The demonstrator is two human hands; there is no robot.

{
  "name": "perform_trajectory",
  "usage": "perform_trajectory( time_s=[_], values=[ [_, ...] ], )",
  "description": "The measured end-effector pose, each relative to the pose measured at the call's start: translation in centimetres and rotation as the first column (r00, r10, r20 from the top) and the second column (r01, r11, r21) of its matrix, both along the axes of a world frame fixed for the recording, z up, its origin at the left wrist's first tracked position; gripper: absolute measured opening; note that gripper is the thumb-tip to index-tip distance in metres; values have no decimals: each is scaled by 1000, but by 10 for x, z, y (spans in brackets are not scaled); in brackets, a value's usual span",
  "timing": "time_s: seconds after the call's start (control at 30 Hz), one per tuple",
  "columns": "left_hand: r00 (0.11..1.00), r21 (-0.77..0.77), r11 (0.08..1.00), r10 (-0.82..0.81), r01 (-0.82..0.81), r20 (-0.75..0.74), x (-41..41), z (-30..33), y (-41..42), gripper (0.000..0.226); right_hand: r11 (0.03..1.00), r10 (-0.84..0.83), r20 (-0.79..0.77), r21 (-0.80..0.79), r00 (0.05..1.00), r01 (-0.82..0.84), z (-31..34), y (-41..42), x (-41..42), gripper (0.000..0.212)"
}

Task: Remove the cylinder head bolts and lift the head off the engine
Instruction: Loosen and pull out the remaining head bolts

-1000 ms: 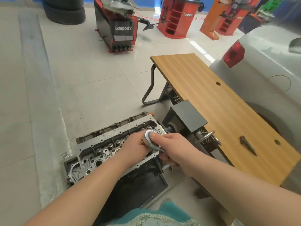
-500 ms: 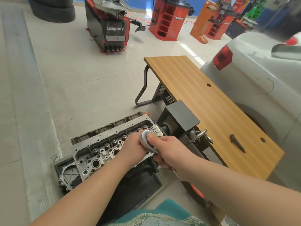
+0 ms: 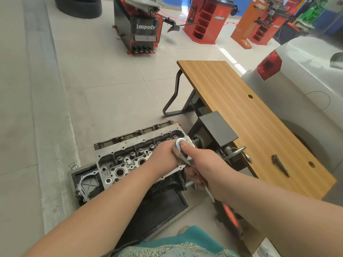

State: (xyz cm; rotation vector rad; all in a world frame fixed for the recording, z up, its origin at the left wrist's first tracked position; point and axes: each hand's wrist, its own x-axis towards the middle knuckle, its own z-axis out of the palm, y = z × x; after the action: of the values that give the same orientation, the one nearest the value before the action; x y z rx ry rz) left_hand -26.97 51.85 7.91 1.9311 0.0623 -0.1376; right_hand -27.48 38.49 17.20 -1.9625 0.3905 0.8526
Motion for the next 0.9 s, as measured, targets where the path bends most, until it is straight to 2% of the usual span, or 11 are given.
perform_trajectory(
  time_s=[0.1, 0.17, 0.27, 0.33, 0.43, 0.5, 0.57, 0.67, 0.73, 0.9],
  values=[
    [1000, 31, 1000, 3, -4, 28, -1, -4, -1, 21, 993, -63, -21, 98, 998, 64, -12, 2, -14, 51],
    [999, 43, 999, -2, 0, 42, -3, -3, -1, 15, 996, -9, 39, 87, 999, 6, -16, 4, -17, 46],
    [999, 11, 1000, -19, 19, 27, -3, -3, 2, 18, 993, 98, 66, 54, 993, -101, -10, -1, -6, 48],
    [999, -18, 999, -39, 40, 23, -4, -5, 5, 23, 969, 249, 45, -19, 968, -248, 2, -7, 13, 54],
    [999, -55, 998, -40, 40, 6, -3, -6, 6, 27, 856, 493, 2, -184, 870, -484, 20, -9, 42, 68],
    [999, -106, 994, -20, 17, -33, -3, -7, 6, 17, 799, 553, -21, -268, 833, -538, 26, -4, 57, 76],
    [997, -175, 984, 0, -13, -71, -4, -8, 6, 10, 763, 581, -24, -330, 813, -555, 29, 2, 66, 71],
    [997, -179, 983, 30, -42, -71, -4, -11, 9, 7, 776, 579, 20, -320, 815, -544, 24, 3, 66, 75],
    [998, -133, 990, 35, -41, -50, -2, -13, 10, 12, 822, 536, 45, -256, 843, -509, 17, 0, 55, 67],
    [1000, -47, 999, -20, 20, 11, 5, -7, 6, 38, 962, 270, 79, -54, 959, -267, 0, -4, 22, 47]
  ],
)
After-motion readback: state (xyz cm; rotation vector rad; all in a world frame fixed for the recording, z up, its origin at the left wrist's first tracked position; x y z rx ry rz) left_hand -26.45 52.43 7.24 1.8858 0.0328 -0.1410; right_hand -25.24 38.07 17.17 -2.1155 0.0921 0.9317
